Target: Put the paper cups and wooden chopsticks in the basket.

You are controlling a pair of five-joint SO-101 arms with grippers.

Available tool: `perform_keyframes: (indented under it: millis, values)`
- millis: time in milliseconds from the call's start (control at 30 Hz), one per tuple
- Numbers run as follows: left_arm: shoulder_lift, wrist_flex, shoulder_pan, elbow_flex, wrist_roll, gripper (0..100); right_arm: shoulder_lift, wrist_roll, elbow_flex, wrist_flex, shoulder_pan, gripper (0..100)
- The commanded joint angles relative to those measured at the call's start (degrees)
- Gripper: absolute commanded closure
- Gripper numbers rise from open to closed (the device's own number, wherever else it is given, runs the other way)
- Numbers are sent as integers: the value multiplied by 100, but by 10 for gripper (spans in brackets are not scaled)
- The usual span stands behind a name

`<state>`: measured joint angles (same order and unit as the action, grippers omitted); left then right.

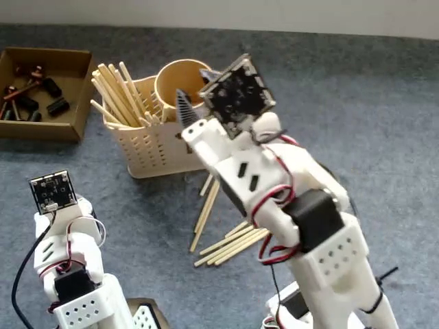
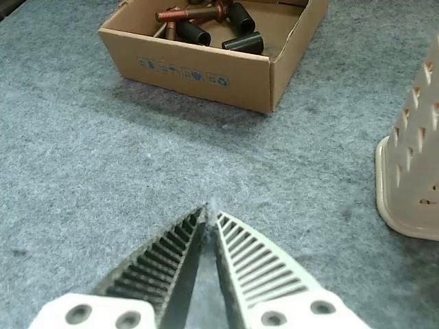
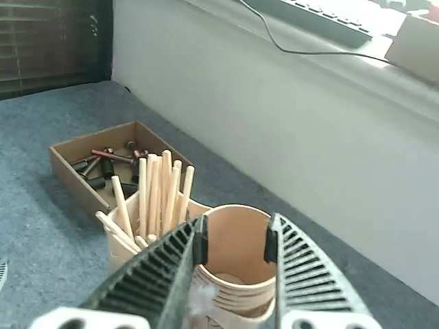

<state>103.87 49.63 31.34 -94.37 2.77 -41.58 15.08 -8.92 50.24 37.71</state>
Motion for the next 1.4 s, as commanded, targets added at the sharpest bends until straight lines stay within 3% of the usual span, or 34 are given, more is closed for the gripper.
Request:
perform_keyframes:
  millis: [0,467,733,933,1100,1367]
  values:
    - [57,-114,-75,22,18,986,-303,-123,215,488,-470,853]
    - [48,-114,-75,22,18,986,-356,-2101,-312,2563,-2484,853]
    - [48,-114,-75,22,18,986,-356,-2778,-2158,1938,-2993,853]
    - [48,-114,-75,22,18,986,-356,-2804,-3143,1323,-3134,853]
    - [48,-114,-75,22,18,986,-163,-2804,-3284,1314,-3134,853]
    - [48,-114,-75,22,18,986,1455,-3174,-2879,1288,-3213,853]
